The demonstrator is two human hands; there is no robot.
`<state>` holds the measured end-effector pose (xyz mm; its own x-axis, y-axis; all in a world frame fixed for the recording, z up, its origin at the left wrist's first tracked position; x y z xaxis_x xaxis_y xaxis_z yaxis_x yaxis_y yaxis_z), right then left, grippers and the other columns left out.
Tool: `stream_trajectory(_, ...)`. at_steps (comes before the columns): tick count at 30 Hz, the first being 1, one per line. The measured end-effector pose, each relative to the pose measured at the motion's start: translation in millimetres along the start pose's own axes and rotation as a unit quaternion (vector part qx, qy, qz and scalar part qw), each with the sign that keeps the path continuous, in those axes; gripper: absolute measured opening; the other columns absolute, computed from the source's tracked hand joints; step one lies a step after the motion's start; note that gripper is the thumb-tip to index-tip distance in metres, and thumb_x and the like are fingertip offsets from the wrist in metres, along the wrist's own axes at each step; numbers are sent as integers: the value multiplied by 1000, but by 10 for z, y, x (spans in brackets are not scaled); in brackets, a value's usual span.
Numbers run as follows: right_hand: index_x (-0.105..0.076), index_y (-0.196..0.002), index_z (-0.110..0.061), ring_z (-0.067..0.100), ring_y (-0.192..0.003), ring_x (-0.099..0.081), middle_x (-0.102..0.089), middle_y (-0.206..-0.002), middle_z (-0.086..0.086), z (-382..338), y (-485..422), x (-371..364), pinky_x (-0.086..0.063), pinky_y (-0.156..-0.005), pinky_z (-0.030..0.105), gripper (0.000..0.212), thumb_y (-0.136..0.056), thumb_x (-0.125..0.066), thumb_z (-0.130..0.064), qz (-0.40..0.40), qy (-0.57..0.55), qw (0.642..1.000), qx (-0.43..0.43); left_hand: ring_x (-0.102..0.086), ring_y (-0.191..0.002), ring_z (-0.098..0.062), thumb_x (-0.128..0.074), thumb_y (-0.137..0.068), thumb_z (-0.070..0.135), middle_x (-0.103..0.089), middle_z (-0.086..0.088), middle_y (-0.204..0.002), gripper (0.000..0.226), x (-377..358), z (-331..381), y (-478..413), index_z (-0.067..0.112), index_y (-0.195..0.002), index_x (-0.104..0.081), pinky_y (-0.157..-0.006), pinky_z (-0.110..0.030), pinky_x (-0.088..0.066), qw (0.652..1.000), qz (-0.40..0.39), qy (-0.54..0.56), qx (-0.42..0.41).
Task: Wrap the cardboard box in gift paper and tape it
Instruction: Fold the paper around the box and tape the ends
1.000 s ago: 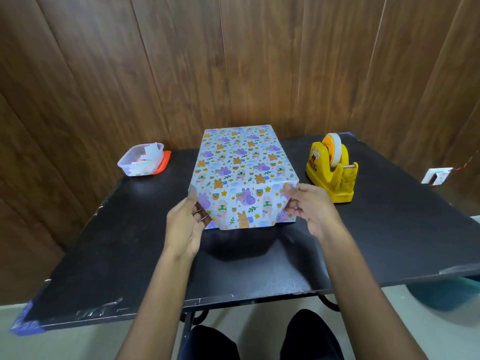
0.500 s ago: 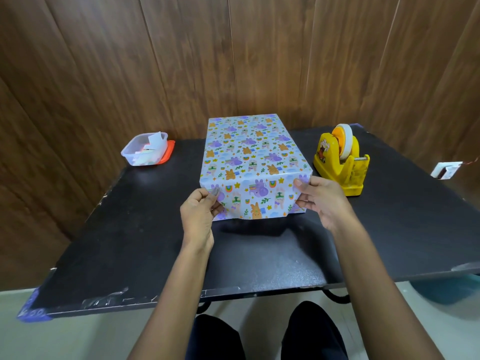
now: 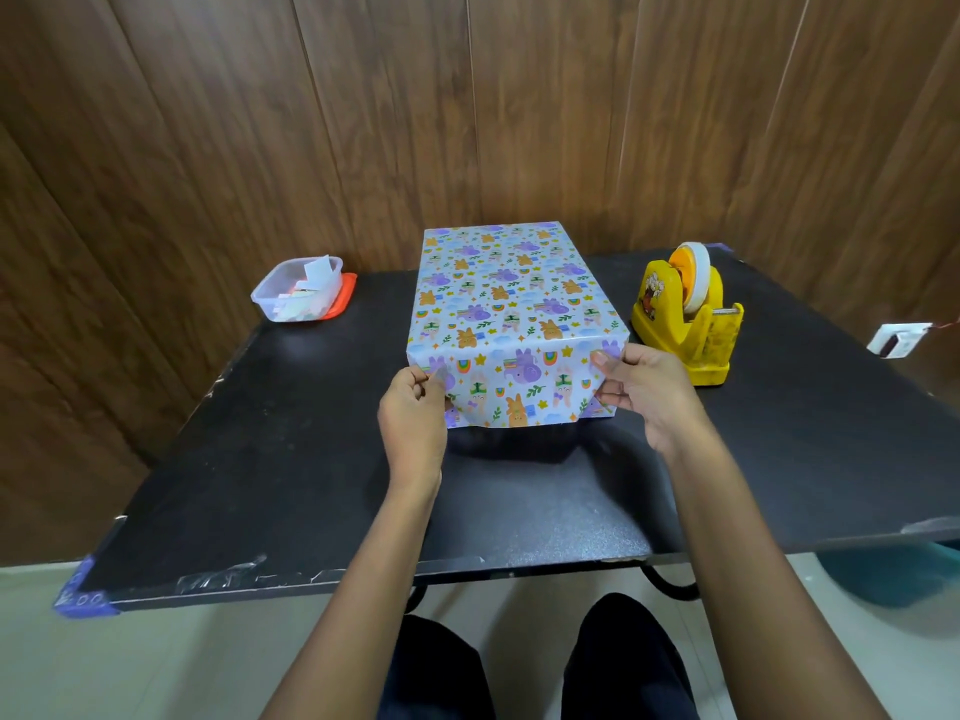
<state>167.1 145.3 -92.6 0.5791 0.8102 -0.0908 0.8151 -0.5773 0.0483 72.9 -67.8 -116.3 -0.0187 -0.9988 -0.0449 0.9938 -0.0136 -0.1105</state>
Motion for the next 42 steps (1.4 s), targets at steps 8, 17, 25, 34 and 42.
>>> stream_trajectory(8,-63,-82,-15,0,-48,-64,-67,-74,-1,3,21,-9,-51,-47,13,10,-91,-60,-12,15,7,1000,-4,-66,-79,-17,-60,-91,16,-68,-5,-86,23,-50,62,68,6,-71,-52,-70,-29,-53,992,-45,113,39)
stream_trajectory(17,-63,-77,-8,1,-48,-63,-66,-71,0,31,-13,12,-49,-48,14,13,-90,-61,-9,35,26,999,27,-62,-68,-23,-66,-86,16,-64,-11,-78,29,-44,0,-64,3,-66,-49,-67,-38,-55,999,15,30,25)
stream_trajectory(25,-66,-89,-8,1,-62,-61,-65,-77,-5,176,-43,-69,-48,-50,10,3,-86,-65,-8,40,53,997,48,-59,-58,-24,-67,-85,21,-54,-11,-64,40,-45,4,-66,-4,-66,-43,-57,-30,-41,994,79,-64,-31)
stream_trajectory(34,-66,-92,-10,-7,-48,-58,-65,-72,-5,231,-90,-58,-50,-59,17,5,-87,-65,-11,54,93,992,68,-46,-59,-16,-66,-86,17,-52,-7,-67,29,-91,-37,-41,6,-67,-47,-60,-34,-48,996,90,8,7)
stream_trajectory(42,-66,-93,-11,2,-64,-62,-67,-78,-4,227,-62,-50,-53,-62,18,6,-88,-64,-11,48,85,993,69,-47,-66,-16,-61,-86,15,-53,-3,-68,27,-108,10,46,13,-63,-47,-66,-38,-49,996,93,14,1)
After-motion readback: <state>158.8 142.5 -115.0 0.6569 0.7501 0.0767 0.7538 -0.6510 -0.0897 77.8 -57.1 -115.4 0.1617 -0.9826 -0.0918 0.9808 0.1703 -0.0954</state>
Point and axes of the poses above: each hand's wrist, its own y-axis away from the middle knuckle, its own x-axis out of the back of the hand, z = x × y, the point moved 4 cm from there along -y, towards the middle knuckle
